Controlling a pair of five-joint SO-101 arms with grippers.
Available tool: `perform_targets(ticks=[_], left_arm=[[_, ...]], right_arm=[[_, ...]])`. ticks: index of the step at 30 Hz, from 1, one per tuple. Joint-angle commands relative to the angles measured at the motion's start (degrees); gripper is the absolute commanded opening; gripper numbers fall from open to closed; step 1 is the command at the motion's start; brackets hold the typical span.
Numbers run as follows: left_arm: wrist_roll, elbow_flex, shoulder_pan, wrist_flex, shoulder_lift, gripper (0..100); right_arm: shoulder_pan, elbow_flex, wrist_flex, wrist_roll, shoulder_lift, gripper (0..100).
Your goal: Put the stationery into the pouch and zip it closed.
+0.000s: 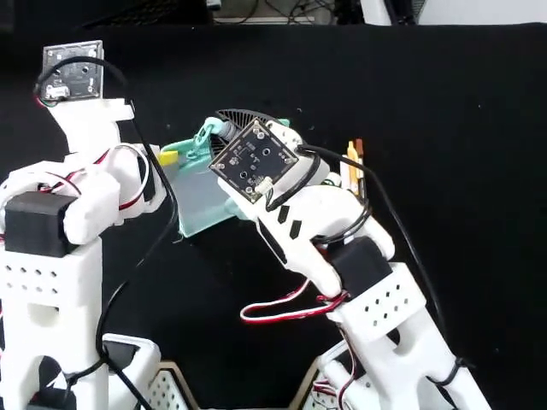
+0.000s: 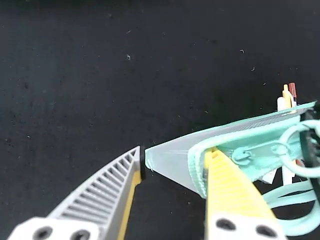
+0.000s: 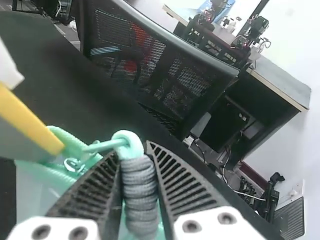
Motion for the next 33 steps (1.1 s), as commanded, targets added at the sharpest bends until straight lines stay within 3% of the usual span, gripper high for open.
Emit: perform_targets(ticks=[1, 3, 10, 14, 25, 29, 33], left_arm=[[0.35, 0.22, -0.66, 0.44, -0.26, 9], [0.18, 0.22, -0.92, 0.09, -0.26, 3], [-0.26, 0.22, -3.12, -0.09, -0.26, 3], [-5.8, 0.22, -8.48, -4.22, -0.26, 3], [-7.03, -3.03, -9.71, -7.3, -6.59, 3], [-7.56, 3.91, -5.85, -8.62, -11.87, 3], [-10.99, 16.22, -3.74, -15.38, -14.07, 3]], right_arm=[[0.7, -0.31, -1.05, 0.0, -1.54, 1.2], [1.49, -0.31, -1.05, 0.09, -1.54, 1.2], [7.12, -0.84, -1.49, 0.09, -1.89, 1.2], [9.23, -1.71, -1.49, 0.09, -1.98, 1.2], [9.14, -1.54, -0.88, -0.44, -2.68, 1.2], [9.32, 1.19, 1.23, -2.55, -6.29, 1.2], [9.41, 5.49, 4.75, -2.29, -12.62, 1.2]])
